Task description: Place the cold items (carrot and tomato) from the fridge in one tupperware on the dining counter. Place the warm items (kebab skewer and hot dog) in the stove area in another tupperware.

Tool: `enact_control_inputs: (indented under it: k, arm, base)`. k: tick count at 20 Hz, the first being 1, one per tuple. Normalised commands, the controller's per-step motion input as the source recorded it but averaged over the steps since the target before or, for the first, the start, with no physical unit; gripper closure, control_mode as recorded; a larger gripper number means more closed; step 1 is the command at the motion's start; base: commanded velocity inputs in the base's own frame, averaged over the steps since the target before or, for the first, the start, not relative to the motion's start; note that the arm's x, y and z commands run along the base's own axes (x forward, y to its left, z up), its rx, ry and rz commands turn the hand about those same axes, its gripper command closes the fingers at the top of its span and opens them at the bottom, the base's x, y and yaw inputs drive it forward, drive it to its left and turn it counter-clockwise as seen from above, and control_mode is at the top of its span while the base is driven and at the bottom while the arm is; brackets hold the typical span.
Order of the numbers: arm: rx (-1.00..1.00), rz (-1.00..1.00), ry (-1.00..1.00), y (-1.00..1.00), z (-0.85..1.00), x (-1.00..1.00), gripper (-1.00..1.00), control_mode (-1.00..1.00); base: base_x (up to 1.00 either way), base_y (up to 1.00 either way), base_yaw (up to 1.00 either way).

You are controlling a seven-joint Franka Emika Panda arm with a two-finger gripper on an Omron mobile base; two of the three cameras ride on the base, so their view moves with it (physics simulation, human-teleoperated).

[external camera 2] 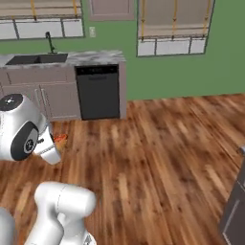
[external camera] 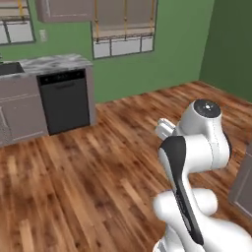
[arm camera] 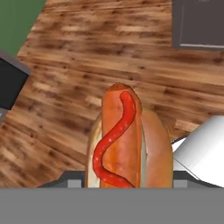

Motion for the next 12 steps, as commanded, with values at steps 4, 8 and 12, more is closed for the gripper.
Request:
enact_control_inputs:
  k: [4, 8, 12]
  arm:
    - [0.0, 0.0, 0.0, 0.0, 0.0, 0.0, 1.0, 1.0]
    - [0.0, 0.0, 0.0, 0.0, 0.0, 0.0, 1.0, 1.0]
    - [0.0, 0.0, 0.0, 0.0, 0.0, 0.0, 1.0, 1.0]
  base:
    - [-0.46, 0.19, 0.78]
    - [-0.45, 0.18, 0.79]
    - [-0.47, 0.22, 0.77]
